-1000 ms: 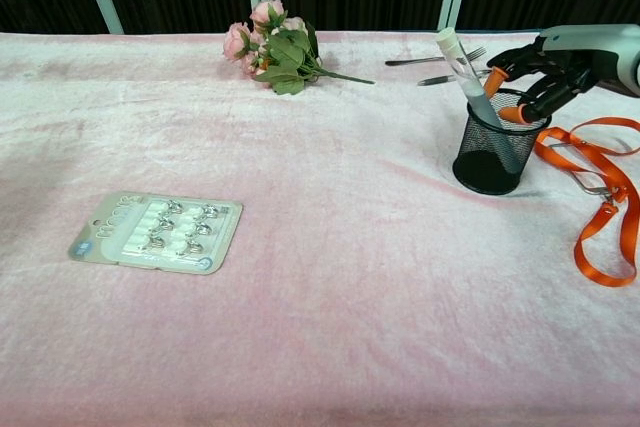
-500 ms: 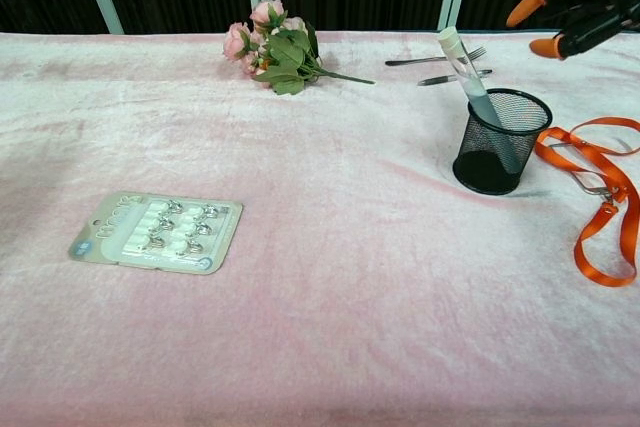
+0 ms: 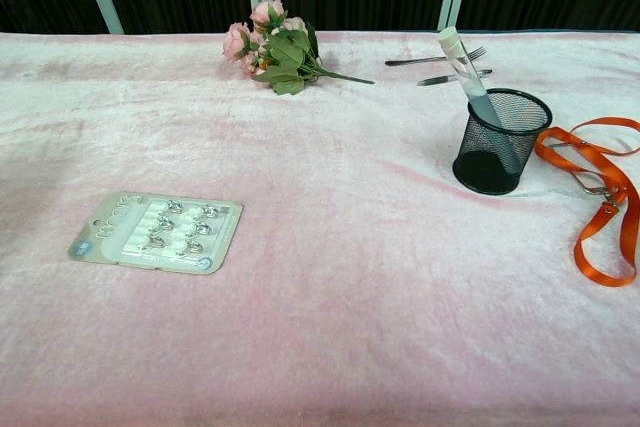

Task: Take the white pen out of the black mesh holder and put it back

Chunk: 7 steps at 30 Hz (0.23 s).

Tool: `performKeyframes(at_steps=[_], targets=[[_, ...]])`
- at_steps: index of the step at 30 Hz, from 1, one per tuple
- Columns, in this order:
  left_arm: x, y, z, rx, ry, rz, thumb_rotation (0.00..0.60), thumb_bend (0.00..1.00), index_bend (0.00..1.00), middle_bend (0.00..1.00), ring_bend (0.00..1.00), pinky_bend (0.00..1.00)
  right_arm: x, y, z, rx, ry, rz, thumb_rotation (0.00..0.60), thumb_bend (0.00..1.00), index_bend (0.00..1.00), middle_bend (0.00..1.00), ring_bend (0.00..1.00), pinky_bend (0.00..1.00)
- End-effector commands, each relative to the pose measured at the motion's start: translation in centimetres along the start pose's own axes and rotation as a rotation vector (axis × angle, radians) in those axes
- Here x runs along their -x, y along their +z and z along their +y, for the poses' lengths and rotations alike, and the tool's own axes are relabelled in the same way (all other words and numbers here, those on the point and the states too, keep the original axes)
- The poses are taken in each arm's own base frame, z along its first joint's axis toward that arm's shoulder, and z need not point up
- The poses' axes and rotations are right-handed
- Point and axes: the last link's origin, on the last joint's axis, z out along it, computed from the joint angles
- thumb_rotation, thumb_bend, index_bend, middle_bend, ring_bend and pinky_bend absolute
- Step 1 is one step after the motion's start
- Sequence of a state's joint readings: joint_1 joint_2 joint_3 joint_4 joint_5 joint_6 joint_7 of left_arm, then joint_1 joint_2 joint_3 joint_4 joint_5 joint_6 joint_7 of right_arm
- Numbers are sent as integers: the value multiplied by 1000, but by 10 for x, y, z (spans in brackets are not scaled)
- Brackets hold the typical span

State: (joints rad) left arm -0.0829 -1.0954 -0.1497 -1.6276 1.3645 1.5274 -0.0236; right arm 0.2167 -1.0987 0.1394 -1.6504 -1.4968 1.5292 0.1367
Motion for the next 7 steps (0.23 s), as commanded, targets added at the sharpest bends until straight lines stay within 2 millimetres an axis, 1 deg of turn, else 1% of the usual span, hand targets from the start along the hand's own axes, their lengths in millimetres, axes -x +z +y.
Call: performKeyframes(at_steps=[1, 3, 7], targets=[[-1, 1, -2, -6, 8, 7, 600, 354, 133, 104, 0, 42, 6, -35, 13, 34, -105, -68, 600, 275, 194, 0, 65, 189], [-1, 1, -3, -7, 9, 8, 600, 354, 133, 104, 0, 42, 6, -42, 19, 62, -143, -106, 600, 271, 185, 0, 65, 188], [0, 2, -3, -6, 15, 10, 600, 354, 133, 103, 0, 41, 5, -47, 27, 98, -178, -123, 600, 266, 179, 0, 64, 189]])
